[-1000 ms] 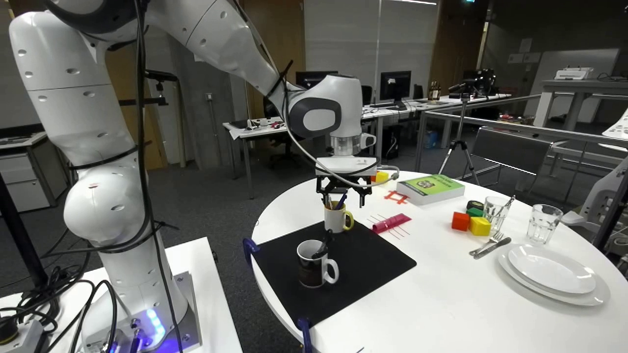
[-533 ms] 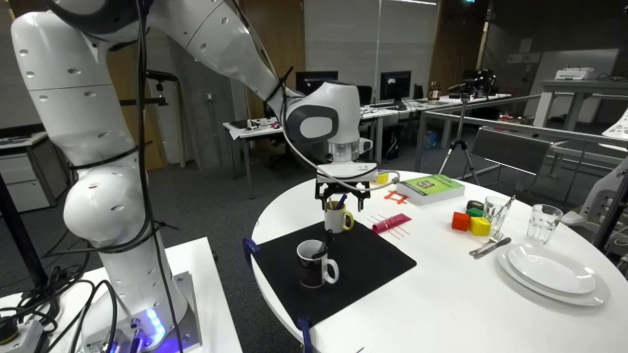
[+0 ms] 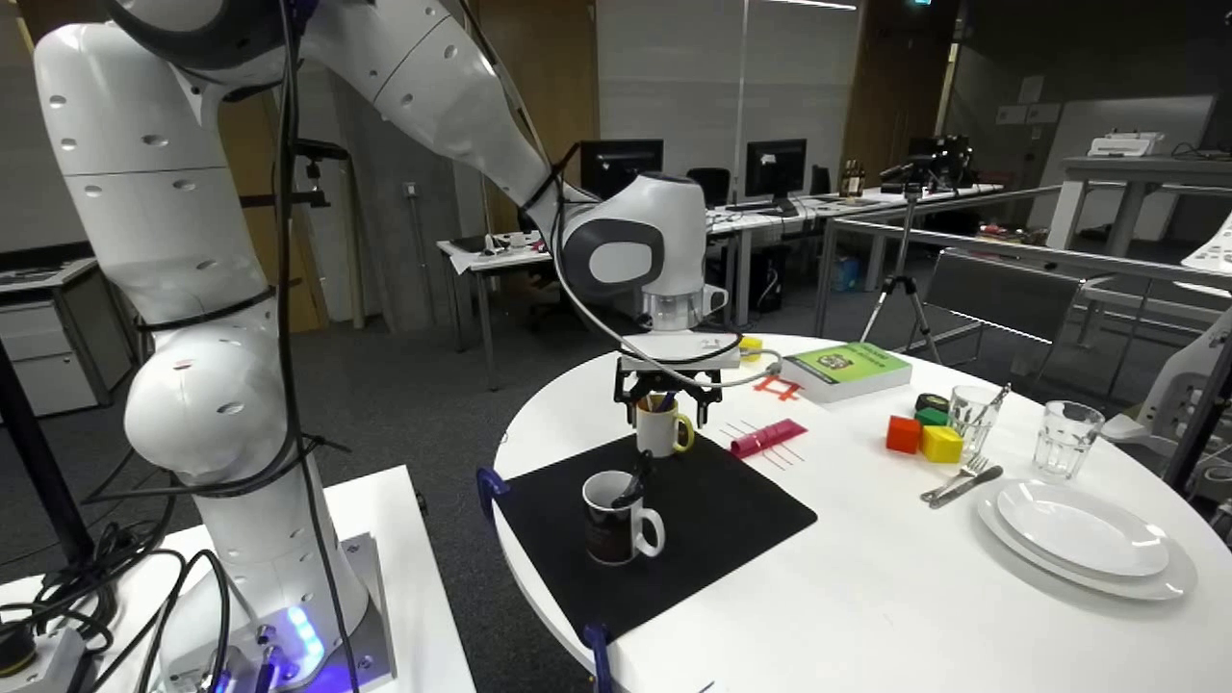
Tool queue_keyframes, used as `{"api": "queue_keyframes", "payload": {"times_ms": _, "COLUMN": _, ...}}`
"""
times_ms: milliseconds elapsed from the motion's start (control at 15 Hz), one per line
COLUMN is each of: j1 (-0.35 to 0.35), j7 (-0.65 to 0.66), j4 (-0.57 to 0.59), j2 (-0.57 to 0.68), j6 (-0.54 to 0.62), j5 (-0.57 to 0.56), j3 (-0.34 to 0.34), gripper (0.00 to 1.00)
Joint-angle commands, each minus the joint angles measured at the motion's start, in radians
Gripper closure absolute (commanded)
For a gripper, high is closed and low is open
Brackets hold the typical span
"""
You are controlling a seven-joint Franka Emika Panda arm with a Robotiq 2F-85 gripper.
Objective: Remove a scissors from the black cup and place it on the black mat on the table
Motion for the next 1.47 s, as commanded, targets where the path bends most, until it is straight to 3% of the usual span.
{"api": "queue_keyframes", "payload": {"times_ms": 0, "j1": -0.024, "j7": -0.027, "j4": -0.012, "j2": 0.026, "j6": 0.064, "j5": -0.003, "j3": 0.019, "gripper": 0.0}}
{"api": "queue_keyframes", "payload": {"times_ms": 467, "j1": -0.032, "j7": -0.016, "j4": -0.004, "j2": 0.094, "j6": 0.145, "j5": -0.001, "j3": 0.04, "gripper": 0.0}}
{"api": "queue_keyframes", "payload": {"times_ms": 1400, "j1": -0.054, "j7": -0.015, "j4": 0.05, "j2": 0.132, "j6": -0.06, "j5": -0.053, "j3": 0.057, "gripper": 0.0}}
